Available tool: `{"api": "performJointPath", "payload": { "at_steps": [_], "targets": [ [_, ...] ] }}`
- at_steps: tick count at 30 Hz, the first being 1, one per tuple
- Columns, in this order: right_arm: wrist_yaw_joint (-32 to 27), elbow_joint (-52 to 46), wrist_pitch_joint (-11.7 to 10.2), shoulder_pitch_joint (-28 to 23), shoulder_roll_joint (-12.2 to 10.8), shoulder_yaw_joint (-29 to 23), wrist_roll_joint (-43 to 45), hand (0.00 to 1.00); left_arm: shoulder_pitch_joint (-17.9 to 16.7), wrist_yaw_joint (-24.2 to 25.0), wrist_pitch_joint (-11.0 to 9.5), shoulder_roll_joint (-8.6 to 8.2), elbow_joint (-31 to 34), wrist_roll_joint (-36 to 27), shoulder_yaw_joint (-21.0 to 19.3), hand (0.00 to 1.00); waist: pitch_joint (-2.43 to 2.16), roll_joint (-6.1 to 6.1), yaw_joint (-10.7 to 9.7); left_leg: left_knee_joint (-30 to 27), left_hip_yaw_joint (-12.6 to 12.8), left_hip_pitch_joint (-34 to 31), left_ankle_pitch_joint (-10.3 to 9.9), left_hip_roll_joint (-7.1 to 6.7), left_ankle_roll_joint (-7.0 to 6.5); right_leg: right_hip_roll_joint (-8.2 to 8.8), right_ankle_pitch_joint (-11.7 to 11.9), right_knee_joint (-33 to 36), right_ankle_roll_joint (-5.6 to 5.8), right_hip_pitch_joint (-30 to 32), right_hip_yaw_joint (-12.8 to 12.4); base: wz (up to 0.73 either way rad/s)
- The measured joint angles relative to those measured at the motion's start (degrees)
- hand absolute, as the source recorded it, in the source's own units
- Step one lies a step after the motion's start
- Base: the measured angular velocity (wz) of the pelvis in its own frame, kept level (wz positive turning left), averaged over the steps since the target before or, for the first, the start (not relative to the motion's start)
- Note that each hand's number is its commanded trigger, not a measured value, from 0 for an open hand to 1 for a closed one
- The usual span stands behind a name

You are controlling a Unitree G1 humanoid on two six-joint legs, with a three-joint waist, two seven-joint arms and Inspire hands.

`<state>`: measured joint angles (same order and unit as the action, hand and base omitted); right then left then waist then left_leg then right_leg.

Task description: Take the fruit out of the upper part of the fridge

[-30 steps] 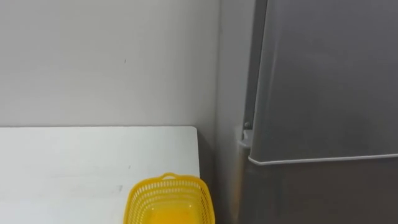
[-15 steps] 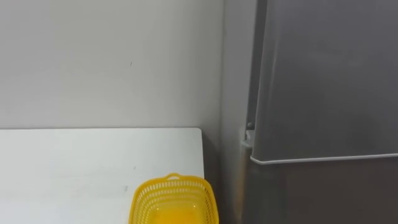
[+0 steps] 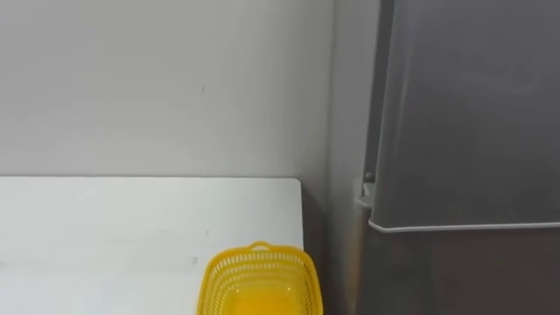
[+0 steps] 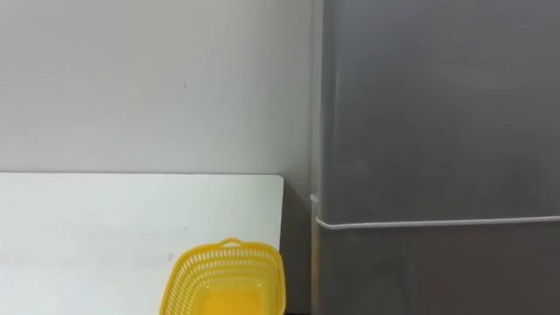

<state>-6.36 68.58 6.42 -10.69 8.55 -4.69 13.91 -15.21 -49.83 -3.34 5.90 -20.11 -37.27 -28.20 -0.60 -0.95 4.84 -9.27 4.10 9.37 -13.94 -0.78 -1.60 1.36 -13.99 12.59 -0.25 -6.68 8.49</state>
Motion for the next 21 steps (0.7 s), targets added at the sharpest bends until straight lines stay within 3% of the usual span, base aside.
{"api": "performJointPath", "payload": {
  "at_steps": [2, 6, 9, 14, 18, 21],
  "targets": [
    [-0.39, 0.06, -0.11, -0.14, -0.01, -0.01, 0.09, 0.00, -0.01, -3.86, -1.24, 0.03, 6.81, 6.24, -0.13, 0.00, -0.13, -0.08, 0.17, -0.05, -0.48, -0.04, 0.00, -0.07, 0.00, 0.05, 0.02, 0.04, -0.01, -0.23, 0.40, 0.07],
    [-0.59, 0.07, -0.74, -0.41, 0.00, -0.65, 0.08, 0.00, 0.17, -6.38, -2.16, 0.13, 15.97, 12.67, -1.03, 0.00, -0.16, -0.17, 0.14, -0.40, -1.24, 0.20, 0.01, -0.22, -0.01, 0.11, 0.01, 0.07, -0.01, -0.62, 0.23, 0.01],
    [-0.51, 0.02, -1.55, -0.54, -0.02, -0.62, 0.32, 0.00, 0.57, -7.20, -2.72, 1.81, 24.49, 14.51, -1.09, 0.00, -0.12, -0.21, -0.01, -0.49, -1.84, 0.19, 0.01, -0.28, -0.01, 0.13, 0.01, -0.02, -0.01, -0.71, 0.25, 0.03],
    [1.54, 0.57, -1.33, -1.30, -0.08, 1.03, 0.84, 0.00, 1.35, -3.47, -3.31, 2.61, 41.17, 15.51, -0.42, 0.00, 0.37, -0.10, -0.99, -0.48, -2.39, -0.13, 0.00, -0.28, -0.02, 0.24, -0.03, 0.06, 0.03, -0.62, 0.64, 0.02],
    [2.97, 2.20, -1.31, -1.15, -0.61, 1.09, 0.87, 0.00, 2.79, 1.32, -3.33, 2.87, 46.67, 15.55, 1.60, 0.00, 0.48, -0.36, -2.96, -0.92, -2.85, -0.56, 0.00, -0.40, -0.02, 0.29, -0.02, -0.01, 0.02, -0.75, 1.16, 0.08],
    [4.81, 2.42, -1.26, -1.14, -0.57, 1.06, 1.35, 0.00, 5.44, 7.01, -3.30, 4.12, 48.92, 15.59, 5.23, 0.00, 0.72, -0.35, -3.72, -1.34, -3.04, -0.99, 0.01, -0.38, -0.02, 0.25, 0.02, -0.04, -0.03, -0.53, 1.06, 0.01]
  ]
}}
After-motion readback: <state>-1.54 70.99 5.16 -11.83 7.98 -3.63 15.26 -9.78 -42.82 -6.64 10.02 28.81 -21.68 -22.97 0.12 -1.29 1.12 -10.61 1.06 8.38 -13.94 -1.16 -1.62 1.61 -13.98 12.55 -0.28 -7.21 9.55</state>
